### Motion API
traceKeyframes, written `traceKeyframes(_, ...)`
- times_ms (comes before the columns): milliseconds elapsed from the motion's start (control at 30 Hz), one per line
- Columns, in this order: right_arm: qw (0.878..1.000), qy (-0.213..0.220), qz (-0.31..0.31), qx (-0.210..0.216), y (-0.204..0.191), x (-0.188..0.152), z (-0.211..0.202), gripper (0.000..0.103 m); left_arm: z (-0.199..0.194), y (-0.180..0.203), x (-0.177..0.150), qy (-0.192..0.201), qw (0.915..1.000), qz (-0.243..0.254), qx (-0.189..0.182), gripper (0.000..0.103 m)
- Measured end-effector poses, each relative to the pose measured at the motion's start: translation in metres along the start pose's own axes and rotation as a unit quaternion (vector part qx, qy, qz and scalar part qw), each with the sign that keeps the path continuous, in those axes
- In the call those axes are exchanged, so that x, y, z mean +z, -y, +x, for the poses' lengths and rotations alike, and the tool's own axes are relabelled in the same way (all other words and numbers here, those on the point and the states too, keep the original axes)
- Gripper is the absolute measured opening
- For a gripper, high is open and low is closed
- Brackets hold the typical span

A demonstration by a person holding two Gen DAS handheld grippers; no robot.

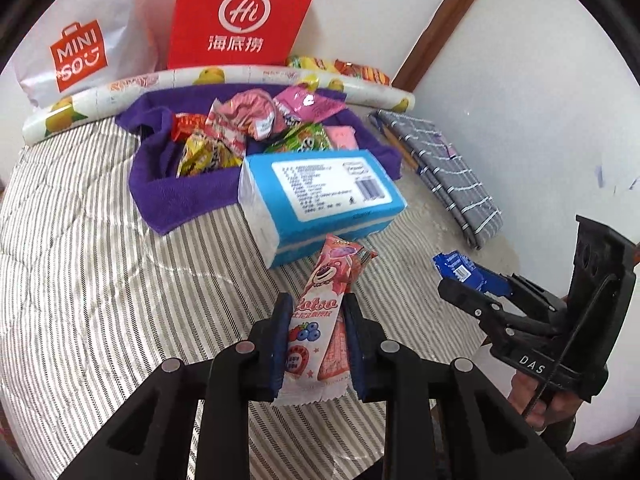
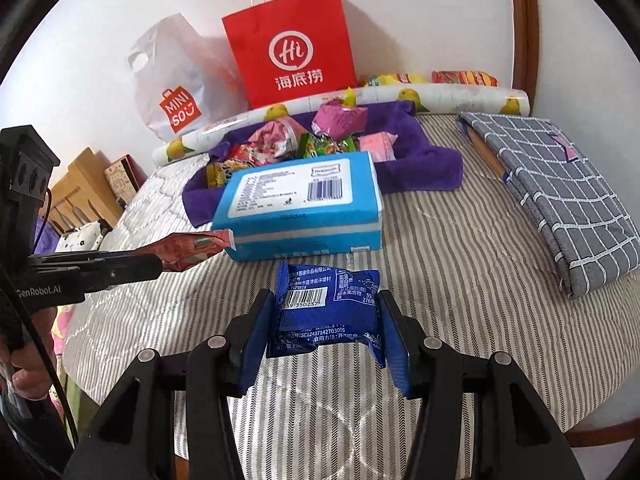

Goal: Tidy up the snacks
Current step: 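Carry the candy stick with the left tool while the right tool carries the blue packet to the towel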

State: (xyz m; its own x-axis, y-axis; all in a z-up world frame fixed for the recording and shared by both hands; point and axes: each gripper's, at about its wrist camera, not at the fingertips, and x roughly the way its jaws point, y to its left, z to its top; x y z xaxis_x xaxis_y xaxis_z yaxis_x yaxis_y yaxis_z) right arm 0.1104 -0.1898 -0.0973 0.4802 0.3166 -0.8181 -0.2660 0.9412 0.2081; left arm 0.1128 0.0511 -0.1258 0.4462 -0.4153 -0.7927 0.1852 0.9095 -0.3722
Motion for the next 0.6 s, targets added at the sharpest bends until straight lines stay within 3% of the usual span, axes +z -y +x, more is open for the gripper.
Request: traceKeyframes(600, 0.998, 0.054, -0.008, -0.008, 0.001, 0.058, -0.016, 0.051, -0.027, 0.004, 0.057, 0.046, 0.9989, 0.003, -0.012, 0.024)
